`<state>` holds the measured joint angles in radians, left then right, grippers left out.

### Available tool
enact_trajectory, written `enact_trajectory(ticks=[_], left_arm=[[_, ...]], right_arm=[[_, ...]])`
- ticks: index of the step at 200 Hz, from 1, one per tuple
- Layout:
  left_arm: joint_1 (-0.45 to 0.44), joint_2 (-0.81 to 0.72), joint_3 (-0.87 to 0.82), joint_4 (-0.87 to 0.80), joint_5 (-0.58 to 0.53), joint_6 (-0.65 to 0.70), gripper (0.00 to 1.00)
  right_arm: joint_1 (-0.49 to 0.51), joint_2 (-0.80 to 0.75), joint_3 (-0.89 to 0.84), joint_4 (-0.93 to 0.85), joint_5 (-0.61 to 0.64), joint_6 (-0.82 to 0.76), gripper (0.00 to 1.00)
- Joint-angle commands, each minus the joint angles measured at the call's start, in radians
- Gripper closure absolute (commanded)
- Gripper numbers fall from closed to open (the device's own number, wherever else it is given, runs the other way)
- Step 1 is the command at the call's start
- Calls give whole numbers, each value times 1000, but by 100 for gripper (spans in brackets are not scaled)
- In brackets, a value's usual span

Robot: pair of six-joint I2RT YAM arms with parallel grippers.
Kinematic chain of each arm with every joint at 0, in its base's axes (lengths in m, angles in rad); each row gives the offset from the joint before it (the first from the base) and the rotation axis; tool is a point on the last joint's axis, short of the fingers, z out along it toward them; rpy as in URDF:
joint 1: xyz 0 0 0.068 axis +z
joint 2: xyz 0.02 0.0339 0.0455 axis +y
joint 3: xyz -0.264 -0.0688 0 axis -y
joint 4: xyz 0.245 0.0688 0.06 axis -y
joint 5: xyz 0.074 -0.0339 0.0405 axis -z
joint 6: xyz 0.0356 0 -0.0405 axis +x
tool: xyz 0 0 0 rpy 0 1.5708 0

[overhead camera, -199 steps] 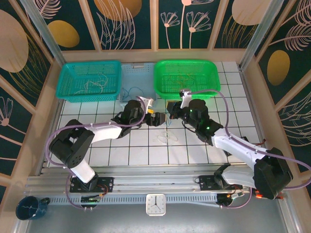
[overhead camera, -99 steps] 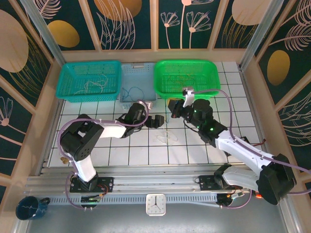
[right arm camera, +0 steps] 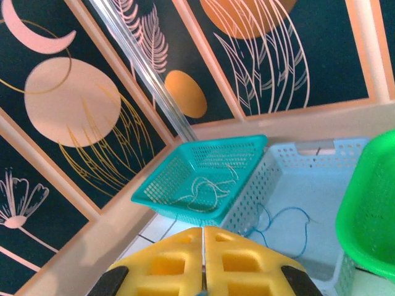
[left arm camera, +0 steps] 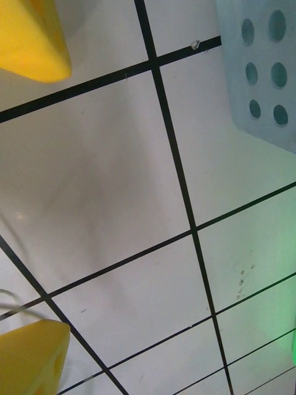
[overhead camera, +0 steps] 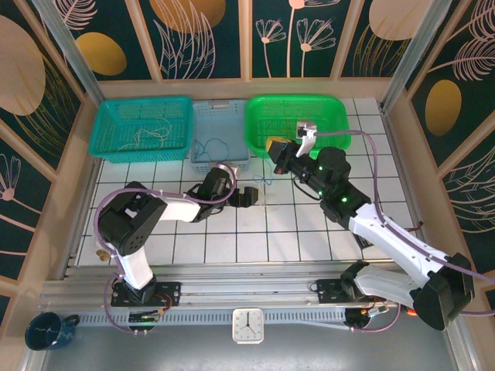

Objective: Untangle the cables

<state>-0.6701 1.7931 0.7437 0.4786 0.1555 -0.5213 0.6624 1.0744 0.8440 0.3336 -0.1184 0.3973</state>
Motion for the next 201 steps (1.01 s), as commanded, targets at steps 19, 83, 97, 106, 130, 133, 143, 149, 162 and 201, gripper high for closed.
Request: enact_trajectory(ticks=[19, 83, 97, 106, 130, 133, 143, 149, 162, 201], left_arm=[[-6, -39, -41, 25, 18, 4, 1], [-6, -179, -163, 135, 121, 81, 1], [-6, -207, -185, 153, 142, 101, 1], [-6, -220, -192, 165, 157, 111, 1], [-5, -230, -176, 170, 193, 127, 1], [-5, -228, -173, 172, 197, 127, 1], [-6, -223, -158, 176, 213, 127, 1], [-7, -221, -148, 181, 223, 127, 2], [-8, -208, -124, 184, 245, 124, 2], [-37, -183, -73, 177, 298, 140, 2]], right_arm=[[-8, 25, 56, 37, -19, -28, 100], [-14, 29, 26, 47, -12, -21, 100], [-15, 28, 26, 47, -19, -18, 100], [-16, 28, 26, 44, -25, -17, 100], [-14, 24, 33, 35, -46, -12, 100], [-13, 25, 33, 34, -48, -11, 100], [-14, 23, 33, 33, -53, -8, 100], [-14, 22, 33, 34, -55, -5, 100], [-14, 22, 30, 37, -58, 0, 100], [-12, 21, 29, 42, -57, 7, 100]])
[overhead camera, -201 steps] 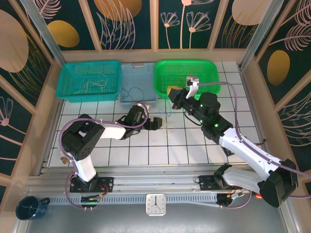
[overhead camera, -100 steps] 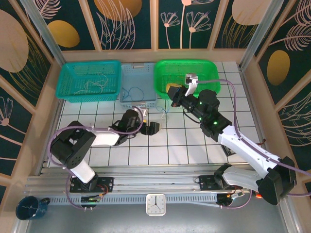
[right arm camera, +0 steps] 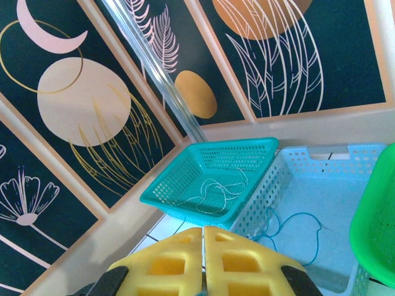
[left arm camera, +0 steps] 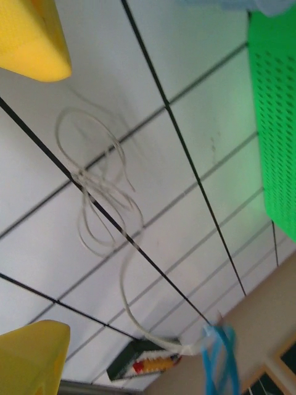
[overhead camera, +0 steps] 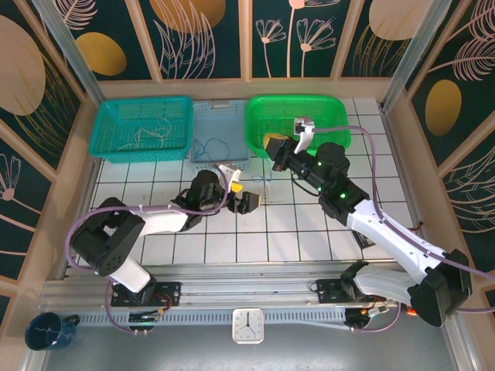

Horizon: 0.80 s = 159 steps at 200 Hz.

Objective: Untangle the cables

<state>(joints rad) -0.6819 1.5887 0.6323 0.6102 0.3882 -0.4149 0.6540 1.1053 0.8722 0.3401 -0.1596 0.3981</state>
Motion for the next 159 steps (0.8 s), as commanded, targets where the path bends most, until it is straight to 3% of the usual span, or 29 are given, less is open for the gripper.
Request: enact_trajectory(ticks=[1, 83, 139, 159], left_arm=[[-26, 23, 40, 44, 66, 33, 2], [-87, 63, 30, 148, -84, 11, 6], [-87, 110, 81, 181, -126, 17, 22], [-86, 119, 96, 192, -110, 15, 35]], right_arm=[[-4, -9, 1, 36, -16, 6, 100], [12, -3, 25, 57, -31, 26, 100], [37, -28, 26, 54, -19, 32, 100], [41, -39, 29, 51, -16, 30, 100]])
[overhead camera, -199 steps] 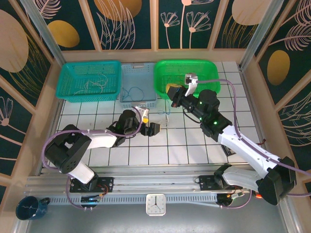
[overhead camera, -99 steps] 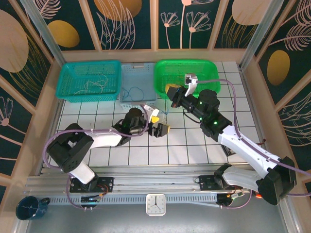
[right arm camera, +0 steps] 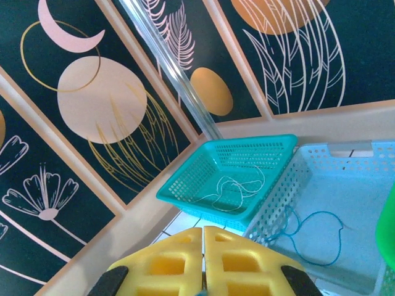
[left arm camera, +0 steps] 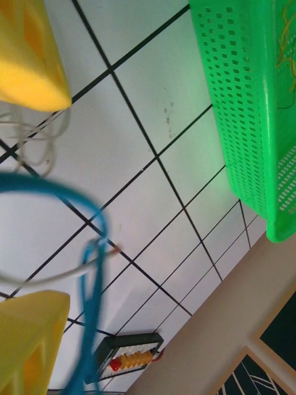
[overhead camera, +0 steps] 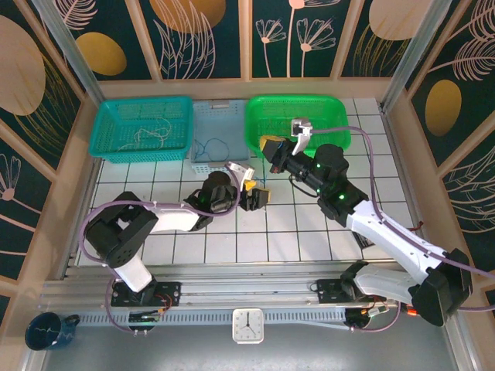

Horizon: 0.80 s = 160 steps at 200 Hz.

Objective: Untangle the cables

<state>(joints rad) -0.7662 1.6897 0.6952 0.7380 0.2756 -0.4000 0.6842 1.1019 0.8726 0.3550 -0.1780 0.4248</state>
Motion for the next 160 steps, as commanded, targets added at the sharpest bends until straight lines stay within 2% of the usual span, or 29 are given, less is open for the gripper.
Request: enact_trajectory(ticks=[1, 37, 67, 106, 160], left_arm=[[-2, 18, 33, 64, 3, 0, 36], [-2, 48, 40, 76, 14, -4, 74], [-2, 45, 22, 74, 23, -8, 100], [-2, 30, -69, 110, 3, -35, 100], [-2, -38, -180, 155, -18, -73, 100]], right_arm=[[11, -35, 29, 35, 3, 3, 100], [11, -46, 37, 35, 6, -3, 100], [4, -43, 66, 35, 20, -19, 100], [-46, -26, 146, 19, 1, -42, 100], [-175, -21, 213, 50, -80, 3, 100]])
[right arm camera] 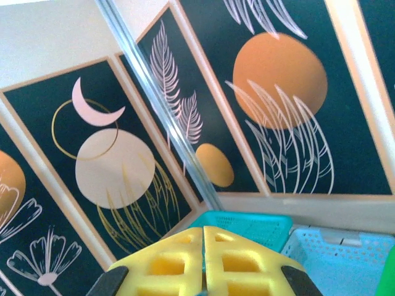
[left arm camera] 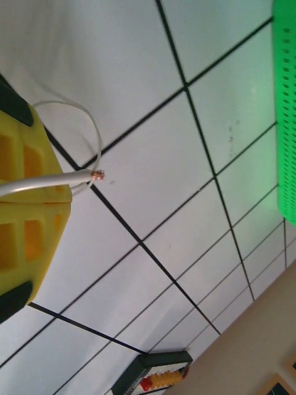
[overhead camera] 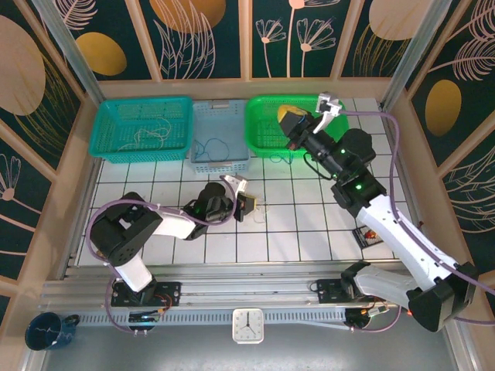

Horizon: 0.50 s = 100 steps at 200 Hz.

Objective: Untangle the cables

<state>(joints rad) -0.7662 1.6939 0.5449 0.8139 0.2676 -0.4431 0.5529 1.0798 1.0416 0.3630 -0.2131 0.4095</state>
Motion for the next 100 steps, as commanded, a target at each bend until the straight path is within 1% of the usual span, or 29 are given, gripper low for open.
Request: enact_trajectory(ticks=[1, 47, 100], left_arm=[[-2, -44, -30, 79, -11, -30, 100], [-2, -130, -55, 50, -21, -43, 100], [-2, -217, -89, 7, -31, -52, 100]], right_arm=[[-45, 2, 44, 42, -46, 18, 100], [-62, 60, 78, 44, -61, 18, 100], [-64, 243, 130, 109, -100, 48, 100]])
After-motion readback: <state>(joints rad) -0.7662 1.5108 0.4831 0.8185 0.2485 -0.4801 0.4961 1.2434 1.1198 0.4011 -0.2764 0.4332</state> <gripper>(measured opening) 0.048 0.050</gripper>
